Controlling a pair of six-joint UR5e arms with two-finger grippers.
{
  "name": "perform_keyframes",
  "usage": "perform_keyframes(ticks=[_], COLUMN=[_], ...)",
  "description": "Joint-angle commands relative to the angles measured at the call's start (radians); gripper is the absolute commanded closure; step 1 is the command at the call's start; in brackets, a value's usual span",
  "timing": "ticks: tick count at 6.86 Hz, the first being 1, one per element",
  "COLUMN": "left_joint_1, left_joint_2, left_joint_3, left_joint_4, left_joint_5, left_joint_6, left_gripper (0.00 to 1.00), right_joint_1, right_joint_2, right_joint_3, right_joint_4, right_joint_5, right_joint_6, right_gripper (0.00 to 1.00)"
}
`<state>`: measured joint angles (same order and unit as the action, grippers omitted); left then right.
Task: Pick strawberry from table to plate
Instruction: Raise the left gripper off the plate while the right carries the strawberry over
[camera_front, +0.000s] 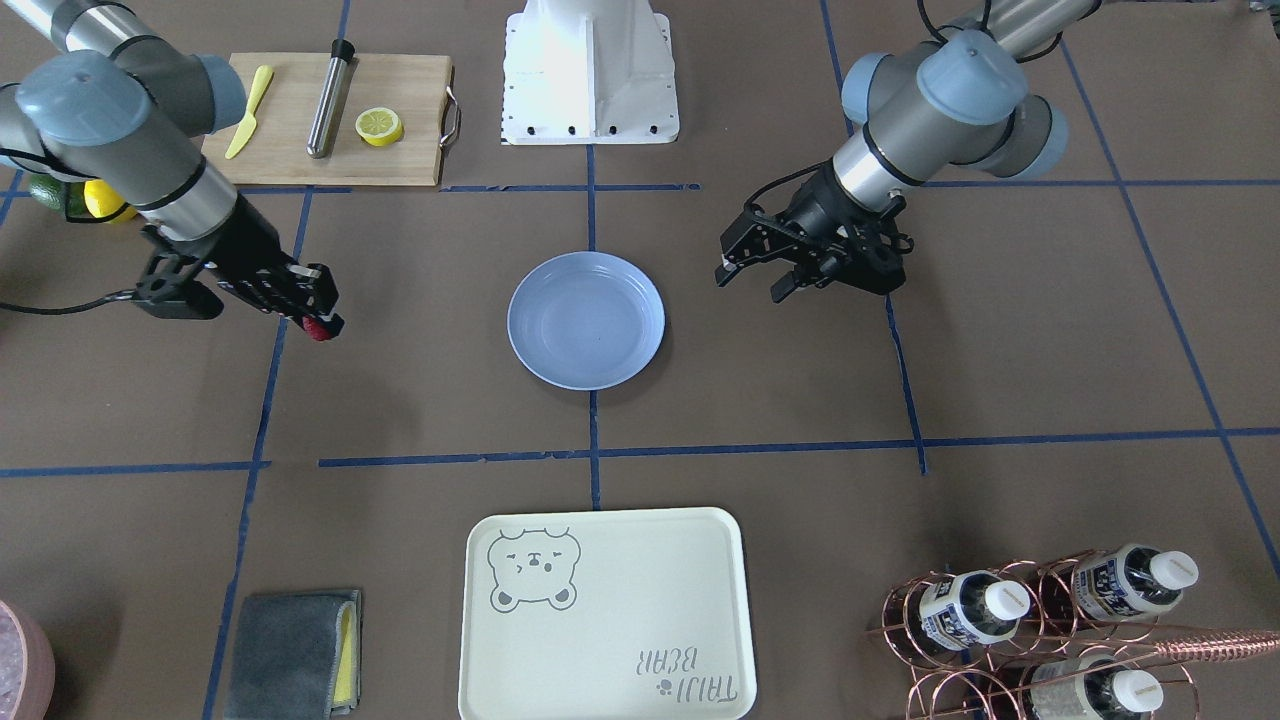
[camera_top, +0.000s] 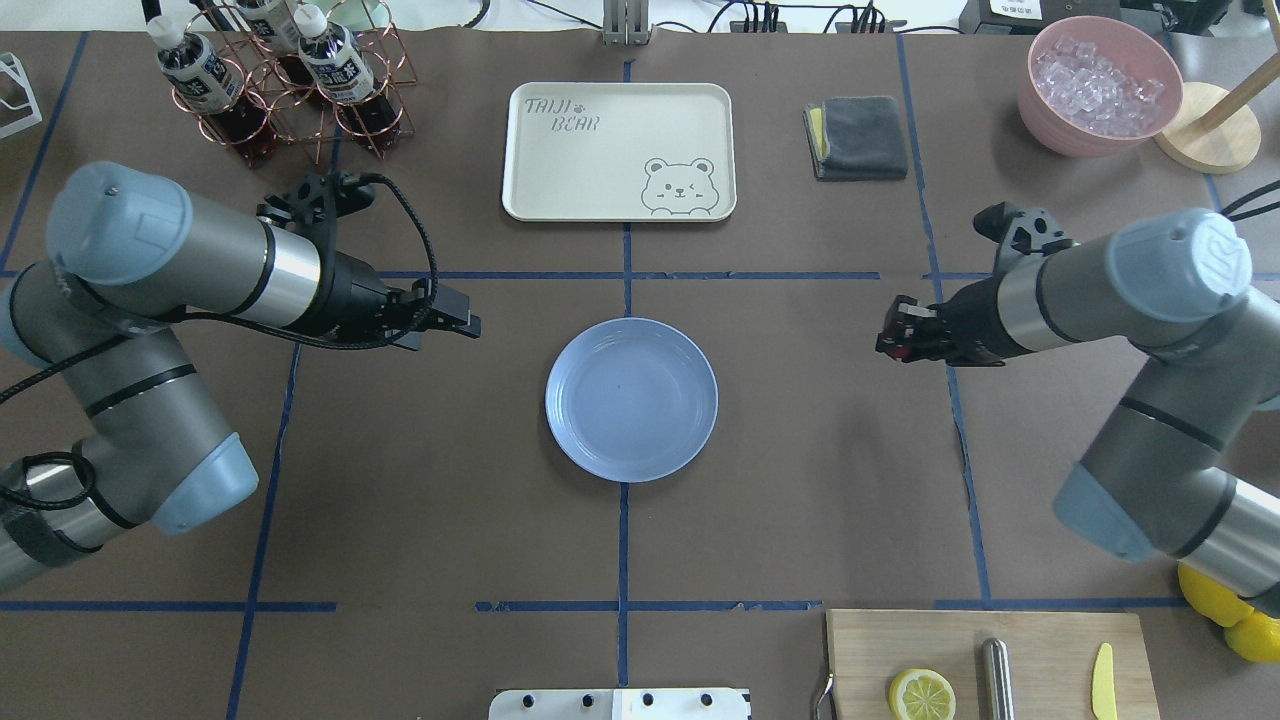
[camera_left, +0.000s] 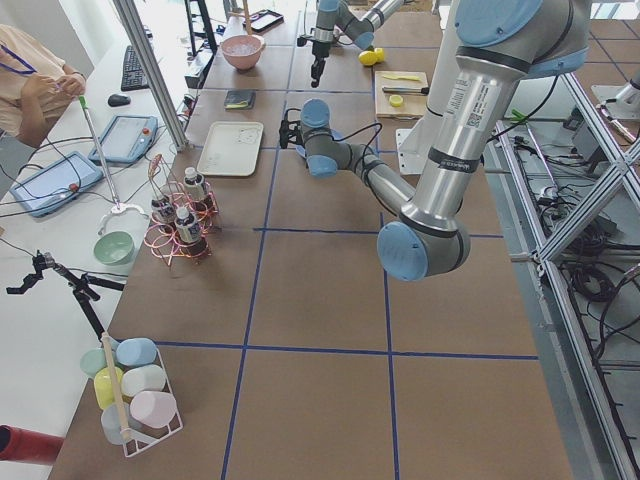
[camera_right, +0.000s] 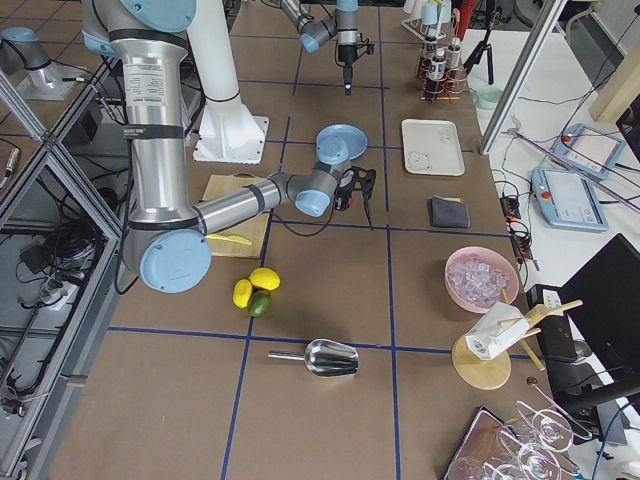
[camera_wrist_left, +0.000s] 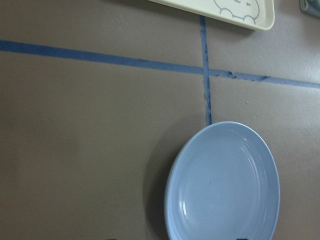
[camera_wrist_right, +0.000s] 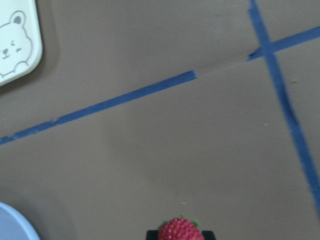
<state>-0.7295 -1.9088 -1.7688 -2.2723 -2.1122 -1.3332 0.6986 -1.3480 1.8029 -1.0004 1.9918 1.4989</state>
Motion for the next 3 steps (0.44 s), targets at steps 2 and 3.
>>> perform_keyframes(ticks=[2, 3], left_joint_1=[-0.096, -0.119], left_joint_2=[0.169, 0.198], left_joint_3=[-0.093, -0.095], left_joint_4=[0.011, 0.011], left_joint_5=[0.003, 0.003], left_joint_6=[0.145, 0.19], left_gripper=[0.16, 0.16], right_joint_1=[-0.189, -0.221], right_joint_2=[0.358, 0.466], right_joint_3=[-0.049, -0.163], right_joint_4=[-0.334, -0.333], right_joint_5=[-0.199, -0.233], right_joint_6=[0.181, 0.248], right_gripper=[1.0, 1.0])
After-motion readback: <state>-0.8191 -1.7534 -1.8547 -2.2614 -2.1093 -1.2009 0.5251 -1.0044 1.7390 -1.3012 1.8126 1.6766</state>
